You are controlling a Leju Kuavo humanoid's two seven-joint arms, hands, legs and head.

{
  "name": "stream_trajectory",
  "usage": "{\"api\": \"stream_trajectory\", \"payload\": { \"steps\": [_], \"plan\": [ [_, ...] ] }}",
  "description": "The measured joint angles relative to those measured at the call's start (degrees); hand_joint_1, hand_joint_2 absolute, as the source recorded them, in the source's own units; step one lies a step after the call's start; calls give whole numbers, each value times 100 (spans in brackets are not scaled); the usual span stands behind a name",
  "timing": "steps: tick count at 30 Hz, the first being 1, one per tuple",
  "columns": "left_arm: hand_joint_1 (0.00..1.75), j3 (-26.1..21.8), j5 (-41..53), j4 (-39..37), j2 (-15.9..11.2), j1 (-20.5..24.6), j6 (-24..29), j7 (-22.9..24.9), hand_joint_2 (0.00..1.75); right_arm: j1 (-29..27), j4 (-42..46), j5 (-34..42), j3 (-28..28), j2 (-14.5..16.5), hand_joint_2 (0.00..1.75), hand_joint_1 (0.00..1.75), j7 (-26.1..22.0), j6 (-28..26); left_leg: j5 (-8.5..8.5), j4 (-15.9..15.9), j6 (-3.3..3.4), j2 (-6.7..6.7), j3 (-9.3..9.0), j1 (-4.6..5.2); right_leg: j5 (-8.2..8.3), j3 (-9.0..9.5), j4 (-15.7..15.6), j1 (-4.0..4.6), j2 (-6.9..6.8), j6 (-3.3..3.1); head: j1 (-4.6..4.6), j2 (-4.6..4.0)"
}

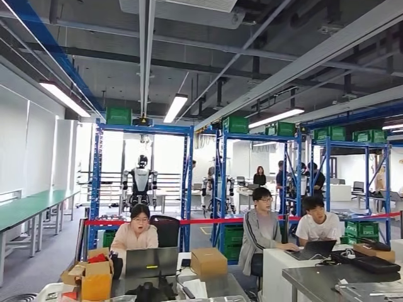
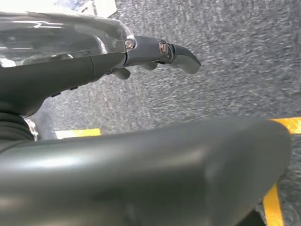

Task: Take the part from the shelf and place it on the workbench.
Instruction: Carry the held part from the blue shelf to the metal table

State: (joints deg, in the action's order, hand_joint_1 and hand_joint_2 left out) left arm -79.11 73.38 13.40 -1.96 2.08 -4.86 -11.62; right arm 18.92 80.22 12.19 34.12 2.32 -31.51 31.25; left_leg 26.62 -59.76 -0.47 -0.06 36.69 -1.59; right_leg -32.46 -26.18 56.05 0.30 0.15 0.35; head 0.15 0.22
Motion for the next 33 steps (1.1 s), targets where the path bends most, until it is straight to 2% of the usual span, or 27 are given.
{"api": "stream_trajectory", "payload": {
  "steps": [2, 3, 5, 7, 8, 9, 10, 12, 13, 14, 17, 19, 20, 22, 23, 24, 25, 27, 28, 29, 31, 33],
  "plan": [
    [0, 1, 1, 0, -3, -3, 1, -1, 175, 4, 4, 4, -1, 2, 175, 175, -6, 4, 26, 2, 110, -12, -53, 9, -15, -27, 119, -17, -3, 42, 1, 3],
    [0, 1, 1, 0, -5, -1, 2, -3, 175, 8, 6, 8, -2, 3, 175, 175, -11, 7, 52, 16, 147, -16, -100, 7, -18, -118, 307, -27, -4, 65, 0, 3],
    [0, 1, 1, 0, -9, 8, 4, -8, 175, 7, 7, 11, -3, 4, 175, 175, -17, 9, 120, 41, 198, -21, -204, 5, -152, -529, 992, -38, -4, 116, -1, 3],
    [0, 1, 1, 0, -11, 14, 5, -9, 175, -7, 6, 12, -3, 4, 175, 175, -19, 9, 208, 46, 216, -26, -304, 16, -432, -1043, 1667, -42, -5, 136, -2, 1],
    [0, 1, 1, 0, -11, 12, 5, -9, 175, -14, 6, 12, -3, 4, 175, 175, -19, 9, 256, 47, 219, -32, -361, 24, -496, -1222, 1811, -40, -4, 127, -2, 0],
    [0, 1, 1, 0, -12, 9, 5, -9, 175, -19, 6, 13, -3, 4, 175, 175, -19, 10, 306, 48, 219, -39, -428, 32, -433, -1308, 1760, -35, -4, 105, -2, -1],
    [0, 1, 1, 0, -12, 9, 5, -9, 175, -19, 6, 13, -4, 4, 175, 175, -19, 10, 358, 51, 215, -47, -502, 40, -229, -1299, 1516, -24, -3, 70, -2, -1],
    [0, 1, 2, 0, -9, 12, 5, -9, 175, -18, 5, 14, -5, 4, 175, 175, -19, 13, 455, 66, 189, -60, -634, 46, 342, -1137, 778, 28, -4, -21, -1, -2],
    [0, 1, 2, 0, -7, 16, 5, -9, 175, -16, 4, 13, -5, 4, 175, 175, -18, 13, 492, 79, 165, -67, -675, 44, 493, -1064, 499, 57, -1, -65, -2, -3],
    [0, 1, 3, 0, -5, 17, 5, -9, 175, -17, 4, 13, -5, 6, 175, 175, -18, 14, 519, 101, 136, -71, -702, 41, 575, -1023, 340, 81, 1, -102, -4, -3],
    [0, 1, 7, 0, -7, 13, 5, -10, 175, -21, 8, 16, -6, 19, 175, 175, -20, 19, 522, 82, 52, -61, -783, 48, 580, -913, 218, 74, 6, -166, -5, -3],
    [0, 1, 11, 0, -11, 31, 5, -11, 175, -7, 10, 18, -5, 36, 175, 175, -22, 31, 619, -181, 28, -50, -694, 51, 564, -789, 147, 43, -1, -204, -5, -3],
    [0, 1, 11, 0, -14, 41, 5, -11, 175, -3, 10, 18, -5, 44, 175, 175, -23, 38, 737, -450, 14, -47, -541, 49, 545, -745, 126, 36, -7, -220, -6, -3],
    [0, 1, 14, 0, -20, 40, 5, -11, 175, -12, 7, 19, -4, 53, 175, 175, -25, 47, 1005, -1116, -29, -47, -92, 48, 484, -691, 123, 35, -5, -244, -6, -3],
    [0, 1, 19, 0, -22, 30, 5, -11, 175, -27, 3, 19, -3, 55, 175, 175, -25, 49, 1063, -1328, -46, -46, 93, 46, 449, -658, 124, 36, 0, -245, -6, -3],
    [0, 1, 26, 0, -23, 19, 5, -12, 175, -39, 0, 19, -2, 56, 175, 175, -25, 50, 1012, -1373, -57, -45, 198, 44, 409, -614, 124, 36, 6, -242, -5, -3],
    [0, 1, 33, 0, -26, 12, 5, -13, 175, -46, -2, 19, -1, 57, 175, 175, -25, 50, 828, -1205, -65, -44, 197, 40, 364, -555, 126, 35, 11, -233, -5, -3],
    [0, 1, 43, 0, -32, 10, 5, -15, 175, -48, -4, 19, -1, 64, 175, 175, -25, 51, 318, -543, -63, -38, 11, 35, 258, -413, 128, 33, 12, -193, -6, -3],
    [0, 1, 45, 0, -34, 15, 4, -16, 175, -40, -8, 19, 1, 68, 175, 175, -25, 52, 192, -247, -45, -32, -77, 46, 210, -365, 139, 33, 11, -163, -7, -3],
    [0, 1, 48, 0, -35, 18, 2, -17, 175, -31, -11, 19, 2, 73, 175, 175, -25, 53, 131, -79, -9, -28, -129, 60, 165, -338, 149, 35, 9, -128, -7, -3],
    [0, 1, 52, 0, -37, 13, -1, -22, 175, -15, -18, 20, 7, 81, 175, 175, -24, 57, 204, -4, 84, -26, -156, 90, 112, -318, 175, 37, 10, -56, -8, -3],
    [0, 1, 58, 0, -38, 6, -3, -36, 175, -3, -17, 20, 14, 87, 175, 175, -22, 60, 213, 6, 159, -33, -218, 72, 57, -318, 260, 35, 9, 7, -9, -1]
  ]
}}
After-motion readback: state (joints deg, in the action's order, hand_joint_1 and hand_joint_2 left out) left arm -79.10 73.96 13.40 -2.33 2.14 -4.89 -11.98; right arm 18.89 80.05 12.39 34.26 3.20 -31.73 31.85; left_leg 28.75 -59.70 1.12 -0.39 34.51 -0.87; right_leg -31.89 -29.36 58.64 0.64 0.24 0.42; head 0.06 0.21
